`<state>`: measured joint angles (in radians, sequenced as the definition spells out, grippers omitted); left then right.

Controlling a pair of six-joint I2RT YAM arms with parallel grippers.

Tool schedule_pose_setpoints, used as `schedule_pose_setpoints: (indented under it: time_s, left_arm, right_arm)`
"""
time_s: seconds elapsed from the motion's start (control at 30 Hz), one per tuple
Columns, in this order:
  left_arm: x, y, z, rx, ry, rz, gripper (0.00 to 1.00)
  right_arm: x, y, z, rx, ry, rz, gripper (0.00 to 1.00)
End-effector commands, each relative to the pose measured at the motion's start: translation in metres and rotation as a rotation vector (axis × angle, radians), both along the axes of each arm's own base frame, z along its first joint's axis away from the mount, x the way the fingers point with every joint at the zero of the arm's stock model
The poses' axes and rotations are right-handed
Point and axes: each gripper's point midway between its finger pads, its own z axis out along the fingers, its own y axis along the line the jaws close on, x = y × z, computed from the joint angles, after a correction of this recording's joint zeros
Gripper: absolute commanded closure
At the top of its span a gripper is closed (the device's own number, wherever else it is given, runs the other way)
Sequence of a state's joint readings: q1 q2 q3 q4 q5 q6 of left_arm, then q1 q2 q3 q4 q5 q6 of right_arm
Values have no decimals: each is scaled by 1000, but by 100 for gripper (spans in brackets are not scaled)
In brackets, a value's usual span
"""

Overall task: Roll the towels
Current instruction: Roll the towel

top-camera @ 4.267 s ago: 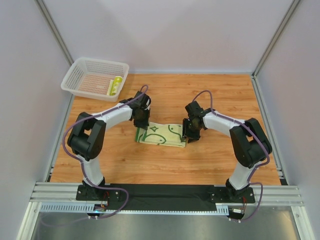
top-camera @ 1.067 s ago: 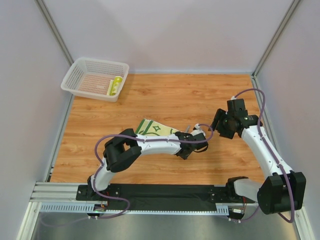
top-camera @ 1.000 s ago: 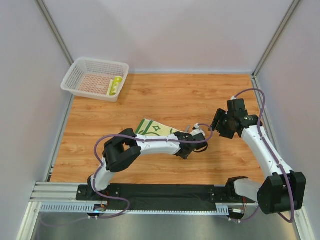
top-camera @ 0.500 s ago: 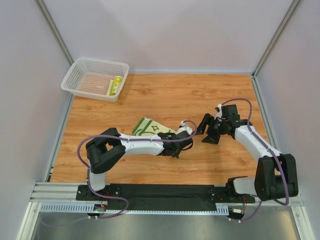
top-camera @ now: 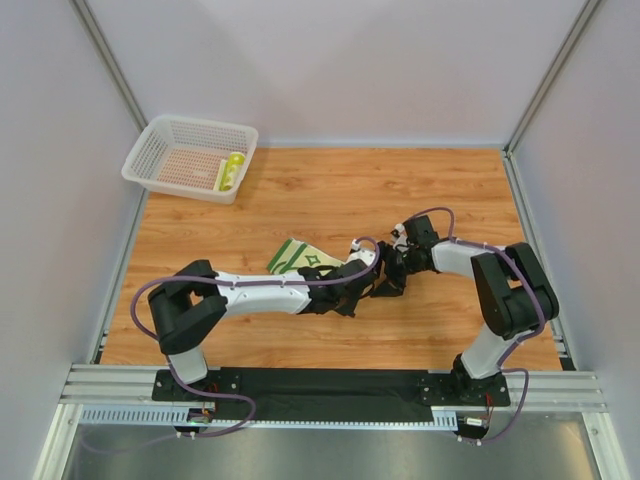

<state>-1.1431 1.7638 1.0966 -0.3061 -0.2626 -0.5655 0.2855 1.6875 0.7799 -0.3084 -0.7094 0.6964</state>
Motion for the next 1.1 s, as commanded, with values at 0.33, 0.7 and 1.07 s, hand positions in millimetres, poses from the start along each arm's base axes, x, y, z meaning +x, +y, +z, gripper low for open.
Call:
schedule_pose_setpoints:
  time_s: [0.33, 0.7, 1.07]
  left_arm:
    - [-3, -5, 38, -175, 6, 23, 100]
    - [-17, -3, 48, -202, 48, -28, 100]
    - [-29, -5, 67, -318, 224, 131, 100]
  right_arm:
    - [36, 4, -11, -86, -79, 15, 92]
    - [62, -29, 13, -340, -182, 37, 56]
    - [78, -79, 68, -489, -292, -53, 53]
